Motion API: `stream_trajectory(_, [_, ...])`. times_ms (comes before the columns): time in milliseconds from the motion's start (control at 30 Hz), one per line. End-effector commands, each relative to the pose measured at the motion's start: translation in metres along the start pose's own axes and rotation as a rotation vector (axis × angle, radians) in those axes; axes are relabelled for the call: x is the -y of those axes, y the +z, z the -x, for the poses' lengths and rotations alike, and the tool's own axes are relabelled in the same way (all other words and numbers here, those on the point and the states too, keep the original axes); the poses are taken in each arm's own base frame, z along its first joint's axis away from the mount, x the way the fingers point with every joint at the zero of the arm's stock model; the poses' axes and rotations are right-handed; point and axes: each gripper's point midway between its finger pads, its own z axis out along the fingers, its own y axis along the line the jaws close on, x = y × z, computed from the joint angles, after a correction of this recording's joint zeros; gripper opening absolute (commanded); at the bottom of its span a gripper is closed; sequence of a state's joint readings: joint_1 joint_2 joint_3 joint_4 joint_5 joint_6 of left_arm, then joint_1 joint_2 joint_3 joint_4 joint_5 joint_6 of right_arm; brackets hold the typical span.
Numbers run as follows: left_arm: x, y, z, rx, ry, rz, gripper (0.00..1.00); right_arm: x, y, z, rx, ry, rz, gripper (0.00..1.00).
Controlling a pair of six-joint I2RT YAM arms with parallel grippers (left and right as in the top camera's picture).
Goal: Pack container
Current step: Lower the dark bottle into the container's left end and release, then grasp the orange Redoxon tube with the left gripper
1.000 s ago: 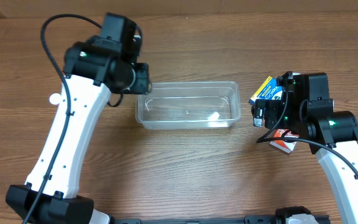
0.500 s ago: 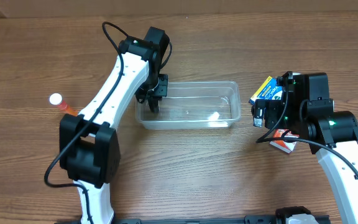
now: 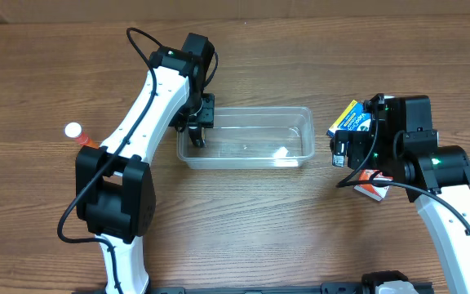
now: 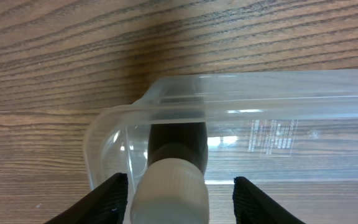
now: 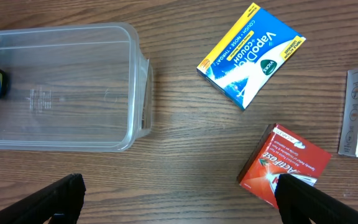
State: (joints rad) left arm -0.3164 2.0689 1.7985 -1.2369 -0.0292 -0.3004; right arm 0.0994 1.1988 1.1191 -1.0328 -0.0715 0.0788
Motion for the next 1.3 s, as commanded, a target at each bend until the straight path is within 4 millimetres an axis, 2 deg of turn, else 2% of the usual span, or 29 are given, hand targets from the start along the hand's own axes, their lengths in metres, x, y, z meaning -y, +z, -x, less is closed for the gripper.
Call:
stream_trajectory(0, [0.002,-0.007,0.002,0.012,0.014,-0.015,0.55,-0.001,-0.010,0.011,0.044,0.004,0.006,1.00])
stream_trajectory(33, [0.001,-0.012,0.003,0.019,0.014,-0.014,0.57,-0.001,-0.010,0.011,0.044,0.004,0.006,1.00])
stream_trajectory(100, [0.002,-0.039,0.011,0.079,0.012,-0.025,0.61,-0.001,-0.010,0.011,0.044,0.004,0.005,1.00])
stream_trajectory(133, [0.001,-0.061,0.017,0.133,0.010,-0.033,0.66,-0.001,-0.010,0.011,0.044,0.004,0.005,1.00])
stream_trajectory(167, [0.000,-0.082,0.022,0.185,0.006,-0.038,0.76,-0.001,-0.010,0.011,0.044,0.004,0.005,1.00])
stream_trajectory(200, [-0.008,-0.113,0.026,0.262,-0.004,-0.023,1.00,-0.001,-0.010,0.011,0.044,0.004,0.005,1.00])
stream_trajectory(233, [-0.014,-0.127,0.025,0.293,-0.012,-0.010,1.00,-0.001,-0.010,0.011,0.044,0.004,0.005,1.00])
stream_trajectory(300, [-0.039,-0.162,0.015,0.351,-0.066,0.012,1.00,-0.001,-0.010,0.011,0.044,0.004,0.005,1.00])
stream_trajectory(333, [-0.062,-0.181,0.003,0.368,-0.156,0.010,1.00,-0.001,-0.010,0.011,0.044,0.004,0.005,1.00])
stream_trajectory(433, [-0.119,-0.207,-0.025,0.384,-0.365,0.027,1.00,-0.001,-0.010,0.011,0.044,0.004,0.006,1.00])
stream_trajectory(467, [-0.151,-0.212,-0.033,0.383,-0.452,0.051,1.00,-0.001,-0.010,0.011,0.044,0.004,0.006,1.00])
stream_trajectory(533, [-0.189,-0.205,-0.043,0.351,-0.561,0.084,1.00,-0.001,-0.010,0.011,0.044,0.004,0.006,1.00])
stream_trajectory(567, [-0.226,-0.185,-0.054,0.304,-0.667,0.115,1.00,-0.001,-0.010,0.011,0.044,0.004,0.006,1.00])
stream_trajectory(633, [-0.244,-0.163,-0.057,0.272,-0.710,0.108,1.00,-0.002,-0.010,0.011,0.044,0.004,0.006,1.00])
stream_trajectory(700, [-0.249,-0.132,-0.052,0.246,-0.696,0.047,1.00,-0.002,-0.010,0.011,0.044,0.004,0.006,1.00])
stream_trajectory(967, [-0.259,-0.043,-0.035,0.102,-0.672,0.044,1.00,-0.001,-0.010,0.011,0.044,0.004,0.006,1.00])
stream_trajectory(1067, [-0.258,-0.013,-0.038,0.009,-0.672,0.042,1.00,-0.001,-0.010,0.011,0.044,0.004,0.006,1.00])
stream_trajectory(1133, [-0.258,0.000,-0.040,-0.026,-0.672,0.041,1.00,-0.001,-0.010,0.011,0.044,0.004,0.006,1.00])
stream_trajectory(1200, [-0.258,0.005,-0.039,-0.033,-0.671,0.041,0.90,-0.001,-0.010,0.011,0.044,0.004,0.006,1.00])
stream_trajectory(1233, [-0.259,0.005,-0.037,-0.027,-0.671,0.041,0.76,-0.001,-0.010,0.011,0.044,0.004,0.006,1.00])
stream_trajectory(1267, [-0.260,0.005,-0.035,-0.018,-0.671,0.042,0.70,-0.001,-0.010,0.011,0.044,0.004,0.006,1.00])
